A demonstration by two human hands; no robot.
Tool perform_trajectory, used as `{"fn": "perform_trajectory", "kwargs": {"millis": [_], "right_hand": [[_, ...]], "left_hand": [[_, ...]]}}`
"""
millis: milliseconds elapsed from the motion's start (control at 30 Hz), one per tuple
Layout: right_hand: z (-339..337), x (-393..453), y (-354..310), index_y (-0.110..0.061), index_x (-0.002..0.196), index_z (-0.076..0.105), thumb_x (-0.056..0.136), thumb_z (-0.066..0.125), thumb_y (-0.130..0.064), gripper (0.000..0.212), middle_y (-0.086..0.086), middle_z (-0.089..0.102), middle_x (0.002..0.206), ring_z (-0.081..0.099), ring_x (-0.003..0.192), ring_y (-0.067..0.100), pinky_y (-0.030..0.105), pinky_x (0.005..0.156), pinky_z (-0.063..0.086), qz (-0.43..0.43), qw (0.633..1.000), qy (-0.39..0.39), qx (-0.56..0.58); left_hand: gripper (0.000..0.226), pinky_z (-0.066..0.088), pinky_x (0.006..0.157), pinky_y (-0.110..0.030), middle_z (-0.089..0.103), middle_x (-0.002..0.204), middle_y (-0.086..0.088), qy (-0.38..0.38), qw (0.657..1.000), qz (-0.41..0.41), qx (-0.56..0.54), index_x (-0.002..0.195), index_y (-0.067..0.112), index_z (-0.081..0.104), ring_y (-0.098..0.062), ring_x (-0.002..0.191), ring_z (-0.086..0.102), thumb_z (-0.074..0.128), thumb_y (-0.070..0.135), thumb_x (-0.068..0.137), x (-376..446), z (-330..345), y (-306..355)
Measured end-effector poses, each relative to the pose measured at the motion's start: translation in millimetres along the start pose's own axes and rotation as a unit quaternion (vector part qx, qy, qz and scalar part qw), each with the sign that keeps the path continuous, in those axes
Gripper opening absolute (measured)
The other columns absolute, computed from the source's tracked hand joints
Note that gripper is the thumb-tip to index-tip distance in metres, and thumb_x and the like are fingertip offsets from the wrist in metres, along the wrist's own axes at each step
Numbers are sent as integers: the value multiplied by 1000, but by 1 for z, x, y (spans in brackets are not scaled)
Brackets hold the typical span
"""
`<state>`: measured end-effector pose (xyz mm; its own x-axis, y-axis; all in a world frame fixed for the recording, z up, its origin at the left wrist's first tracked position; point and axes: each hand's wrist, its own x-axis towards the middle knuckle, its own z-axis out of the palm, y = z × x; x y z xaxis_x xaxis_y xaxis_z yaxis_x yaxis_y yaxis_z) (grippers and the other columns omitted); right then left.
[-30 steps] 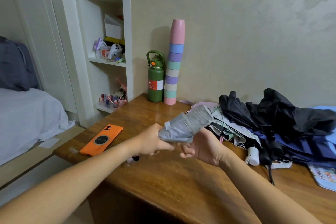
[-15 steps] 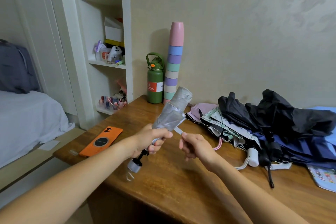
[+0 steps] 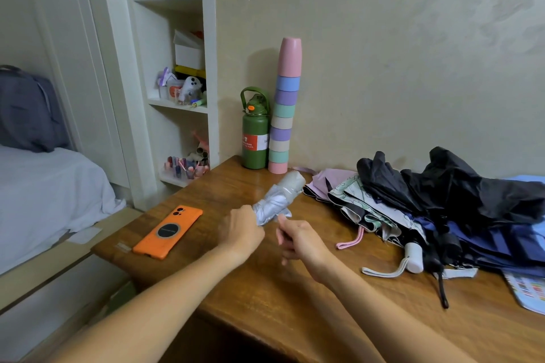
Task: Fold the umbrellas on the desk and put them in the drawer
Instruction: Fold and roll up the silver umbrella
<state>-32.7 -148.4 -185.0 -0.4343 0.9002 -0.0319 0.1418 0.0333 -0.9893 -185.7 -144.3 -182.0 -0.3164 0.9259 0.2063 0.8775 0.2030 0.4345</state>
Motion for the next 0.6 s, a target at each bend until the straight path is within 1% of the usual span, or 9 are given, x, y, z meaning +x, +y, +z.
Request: {"fn": "perform_trajectory", "kwargs": {"millis": [67, 133, 200, 267, 300, 367, 433, 533, 600], "right_hand": [[4, 3, 0, -19, 63, 42, 110, 39, -40, 51, -3, 31, 57, 30, 48, 15, 27, 48, 36, -5, 1000, 18, -21], [5, 7, 0, -21, 64, 41, 109, 38, -42, 50, -5, 34, 56, 31, 48, 15, 27, 47, 32, -1, 999, 31, -29], [4, 10, 1, -21, 66, 41, 109, 36, -45, 49, -6, 35, 57, 31, 48, 14, 27, 48, 31, 16, 999, 40, -22], [4, 11, 1, -21, 70, 42, 109, 36, -50, 49, -6, 35, 59, 31, 49, 12, 27, 49, 31, 31, 998, 55, -11], [5, 12, 2, -21, 70, 43, 107, 35, -54, 51, -6, 35, 59, 31, 50, 12, 26, 48, 32, 36, 997, 67, -13], [4, 12, 2, -22, 66, 42, 102, 35, -67, 58, -7, 34, 57, 31, 48, 11, 25, 46, 31, 54, 994, 93, -25], [3, 13, 2, -23, 62, 41, 96, 38, -76, 63, -7, 35, 54, 33, 47, 11, 24, 45, 30, 76, 990, 118, -30], [1, 14, 2, -23, 65, 47, 97, 46, -67, 55, -7, 38, 50, 36, 46, 11, 23, 46, 28, 81, 984, 159, -12], [0, 14, 3, -25, 67, 50, 100, 49, -56, 45, -10, 42, 47, 38, 45, 10, 23, 46, 29, 68, 983, 170, -6]], "left_hand": [[20, 50, 75, -34, 70, 113, -7, 53, 989, 69, 123, 117, 17, 55, -28, 105, 69, 62, 16, 98, -4, 4, 0], [15, 54, 77, -32, 69, 110, -5, 94, 969, 123, 191, 116, 18, 51, -24, 101, 72, 55, 12, 102, -10, 9, -1], [14, 54, 68, -32, 70, 94, -4, 106, 957, 167, 214, 106, 17, 55, -22, 83, 73, 65, 13, 98, -16, 13, -4], [27, 51, 56, -32, 65, 76, -6, 130, 940, 229, 217, 91, 16, 59, -22, 62, 68, 83, 12, 81, -12, 22, -12], [30, 50, 55, -33, 63, 74, -6, 158, 929, 253, 221, 90, 15, 59, -22, 59, 65, 85, 10, 75, -10, 28, -15], [38, 51, 63, -34, 61, 87, -9, 175, 918, 287, 212, 103, 9, 59, -24, 70, 63, 83, 15, 73, -9, 34, -20], [58, 52, 73, -34, 60, 104, -11, 166, 908, 324, 209, 124, 4, 54, -23, 85, 61, 77, 29, 77, -13, 37, -21], [66, 55, 74, -36, 61, 111, -14, 176, 894, 354, 210, 133, 2, 49, -26, 92, 63, 77, 25, 78, -15, 38, -21], [69, 57, 75, -37, 59, 117, -13, 146, 910, 345, 177, 134, 6, 46, -26, 95, 64, 80, 19, 76, -14, 36, -19]]}}
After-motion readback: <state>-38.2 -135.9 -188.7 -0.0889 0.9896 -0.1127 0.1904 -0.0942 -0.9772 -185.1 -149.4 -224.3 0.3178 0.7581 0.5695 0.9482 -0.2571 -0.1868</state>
